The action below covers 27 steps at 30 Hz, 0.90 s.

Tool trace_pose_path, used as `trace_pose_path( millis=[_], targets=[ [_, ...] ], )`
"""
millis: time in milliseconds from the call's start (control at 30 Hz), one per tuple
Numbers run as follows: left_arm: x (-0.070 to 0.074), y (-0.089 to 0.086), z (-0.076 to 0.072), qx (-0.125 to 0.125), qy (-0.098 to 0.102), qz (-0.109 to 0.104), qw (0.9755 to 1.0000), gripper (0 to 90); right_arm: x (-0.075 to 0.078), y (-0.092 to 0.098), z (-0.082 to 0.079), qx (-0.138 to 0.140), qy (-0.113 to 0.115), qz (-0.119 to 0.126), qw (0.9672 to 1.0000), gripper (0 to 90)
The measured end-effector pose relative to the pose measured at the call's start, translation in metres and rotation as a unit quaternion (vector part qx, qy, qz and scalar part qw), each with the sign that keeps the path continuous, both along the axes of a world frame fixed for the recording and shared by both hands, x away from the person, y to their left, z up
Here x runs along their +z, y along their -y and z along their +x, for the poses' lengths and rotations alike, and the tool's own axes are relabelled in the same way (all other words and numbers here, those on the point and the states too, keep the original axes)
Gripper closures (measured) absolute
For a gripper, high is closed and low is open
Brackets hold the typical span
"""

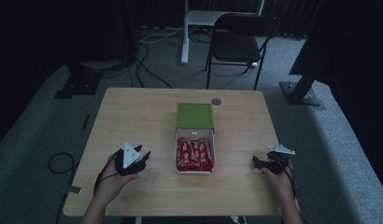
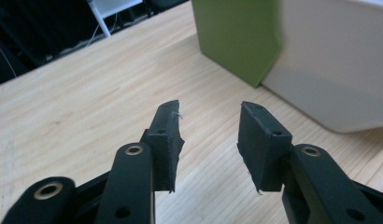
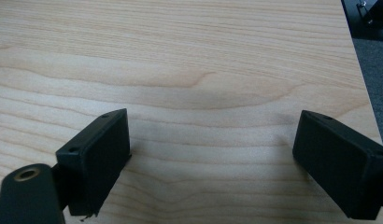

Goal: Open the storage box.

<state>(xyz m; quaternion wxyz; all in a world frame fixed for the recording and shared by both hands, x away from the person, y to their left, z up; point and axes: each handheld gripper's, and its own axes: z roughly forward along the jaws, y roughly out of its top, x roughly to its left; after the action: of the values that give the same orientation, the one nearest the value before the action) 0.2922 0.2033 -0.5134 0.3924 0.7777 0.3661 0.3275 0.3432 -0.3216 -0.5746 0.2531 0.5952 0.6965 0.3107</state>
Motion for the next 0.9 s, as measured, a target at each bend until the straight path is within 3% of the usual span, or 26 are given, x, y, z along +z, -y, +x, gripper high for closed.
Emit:
trace_pose_path(
  millis=[167, 200, 300, 333, 433, 567, 667, 700, 900],
  targets=[
    [-0.009, -0.009, 0.003, 0.015, -0.013, -0.005, 0.9998, 54.2, 0.000, 0.000, 0.000, 0.000, 0.000, 0.000, 1.0000, 10.5],
    [-0.014, -0.013, 0.004, 0.019, -0.027, -0.006, 0.9994, 51.5, 0.000, 0.000, 0.000, 0.000, 0.000, 0.000, 1.0000, 10.5],
    [-0.019, -0.016, 0.005, 0.022, -0.039, -0.004, 0.9990, 49.6, 0.000, 0.000, 0.000, 0.000, 0.000, 0.000, 1.0000, 10.5],
    [-0.022, -0.019, 0.005, 0.029, -0.055, -0.011, 0.9980, 50.3, 0.000, 0.000, 0.000, 0.000, 0.000, 0.000, 1.0000, 10.6],
    [-0.024, -0.022, 0.006, 0.033, -0.059, -0.011, 0.9976, 49.0, 0.000, 0.000, 0.000, 0.000, 0.000, 0.000, 1.0000, 10.5],
    [-0.029, -0.028, 0.007, 0.035, -0.077, -0.013, 0.9963, 39.5, 0.000, 0.000, 0.000, 0.000, 0.000, 0.000, 1.0000, 10.6],
    [-0.032, -0.032, 0.008, 0.045, -0.093, -0.022, 0.9944, 38.2, 0.000, 0.000, 0.000, 0.000, 0.000, 0.000, 1.0000, 10.6],
    [-0.033, -0.033, 0.008, 0.050, -0.095, -0.034, 0.9936, 38.2, 0.000, 0.000, 0.000, 0.000, 0.000, 0.000, 1.0000, 10.6],
    [-0.035, -0.041, 0.010, 0.069, -0.110, -0.053, 0.9901, 24.9, 0.000, 0.000, 0.000, 0.000, 0.000, 0.000, 1.0000, 10.5]
  ],
)
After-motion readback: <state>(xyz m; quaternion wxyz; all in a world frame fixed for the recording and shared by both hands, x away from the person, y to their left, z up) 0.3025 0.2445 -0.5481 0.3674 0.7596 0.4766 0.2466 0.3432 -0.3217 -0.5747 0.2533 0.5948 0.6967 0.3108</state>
